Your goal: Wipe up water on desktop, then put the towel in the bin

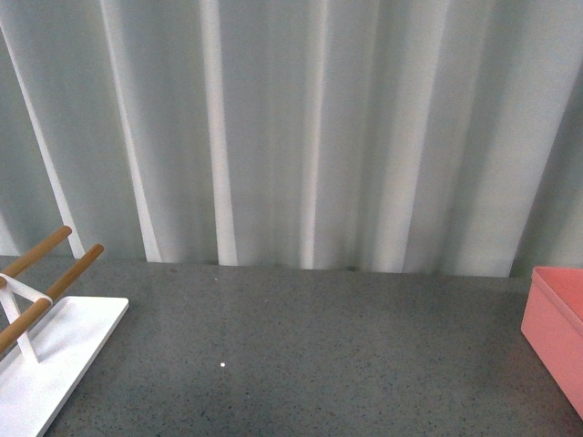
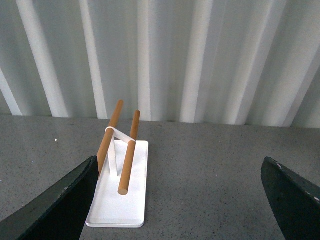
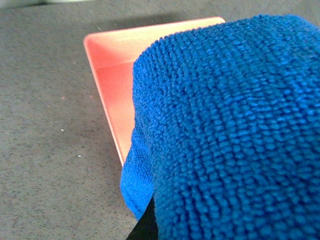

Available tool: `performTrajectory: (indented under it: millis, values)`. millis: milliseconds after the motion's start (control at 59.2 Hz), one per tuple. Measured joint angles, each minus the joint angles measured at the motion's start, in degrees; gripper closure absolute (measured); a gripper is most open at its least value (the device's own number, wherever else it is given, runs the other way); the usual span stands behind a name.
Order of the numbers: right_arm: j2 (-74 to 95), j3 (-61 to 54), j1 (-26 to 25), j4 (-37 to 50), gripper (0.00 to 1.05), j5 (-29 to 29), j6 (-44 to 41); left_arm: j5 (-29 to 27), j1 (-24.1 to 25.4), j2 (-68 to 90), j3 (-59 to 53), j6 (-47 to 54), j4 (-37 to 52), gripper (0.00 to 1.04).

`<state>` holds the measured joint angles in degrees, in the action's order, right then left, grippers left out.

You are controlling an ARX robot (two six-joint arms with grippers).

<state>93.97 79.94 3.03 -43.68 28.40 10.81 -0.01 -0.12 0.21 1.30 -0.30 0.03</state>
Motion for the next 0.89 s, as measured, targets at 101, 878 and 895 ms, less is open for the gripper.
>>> performTrajectory:
  millis: [101,878,895]
  values:
    - [0.72,-1.60,-2.10,0.83,1.00,-1.57,-0.11,0.00,0.00,0.00,0.00,0.02,0.00,0.07]
    - [12.92,-0.35,-15.45,10.34,1.00,-4.13,-9.60,0.00,0.00,-0.02,0.00,0.02,0.00,0.07]
    - [13.16,-0.17,-15.54,10.29,1.00,-4.11,-9.60,0.00,0.00,-0.02,0.00,0.02,0.00,0.07]
